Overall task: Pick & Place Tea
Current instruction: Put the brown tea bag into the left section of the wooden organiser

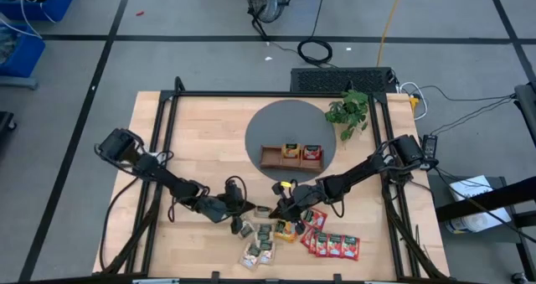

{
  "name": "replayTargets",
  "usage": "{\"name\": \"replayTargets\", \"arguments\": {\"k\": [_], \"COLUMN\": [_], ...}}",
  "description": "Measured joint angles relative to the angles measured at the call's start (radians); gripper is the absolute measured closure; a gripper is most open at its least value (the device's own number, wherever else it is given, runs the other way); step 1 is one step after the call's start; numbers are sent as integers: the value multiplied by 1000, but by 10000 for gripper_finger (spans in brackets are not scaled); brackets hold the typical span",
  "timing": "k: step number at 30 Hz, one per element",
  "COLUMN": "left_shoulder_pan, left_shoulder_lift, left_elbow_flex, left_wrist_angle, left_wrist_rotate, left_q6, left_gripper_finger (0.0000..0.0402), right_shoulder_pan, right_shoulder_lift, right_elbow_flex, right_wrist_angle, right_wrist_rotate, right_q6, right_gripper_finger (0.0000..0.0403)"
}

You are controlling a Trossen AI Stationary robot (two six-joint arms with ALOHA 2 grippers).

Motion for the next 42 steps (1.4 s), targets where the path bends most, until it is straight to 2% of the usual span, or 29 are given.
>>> {"name": "replayTargets", "arguments": {"k": [7,15,20,24,28,32,37,42], "left_shoulder_pan": [16,28,29,29,26,23,25,36], "left_shoulder_lift": [-51,-66,-66,-66,-66,-66,-66,-66], "left_elbow_flex": [0,0,3,31,72,109,148,159], "left_wrist_angle": [-23,-24,-15,-15,-22,-55,-137,-156], "left_wrist_rotate": [-49,-130,-180,-182,-183,-183,-205,-205], "left_q6": [85,192,257,295,359,396,398,399], "left_gripper_finger": [400,401,401,401,401,401,401,401], "right_shoulder_pan": [-7,27,69,65,41,15,-8,-13], "right_shoulder_lift": [0,-104,-247,-328,-337,-325,-325,-325], "right_elbow_flex": [0,-1,-1,0,-1,-23,-36,-36], "right_wrist_angle": [3,-20,-124,-250,-339,-313,-309,-309], "right_wrist_rotate": [15,306,444,443,442,442,365,361], "right_q6": [6,-2,6,134,239,277,304,309], "right_gripper_finger": [403,399,363,306,244,199,180,198]}}
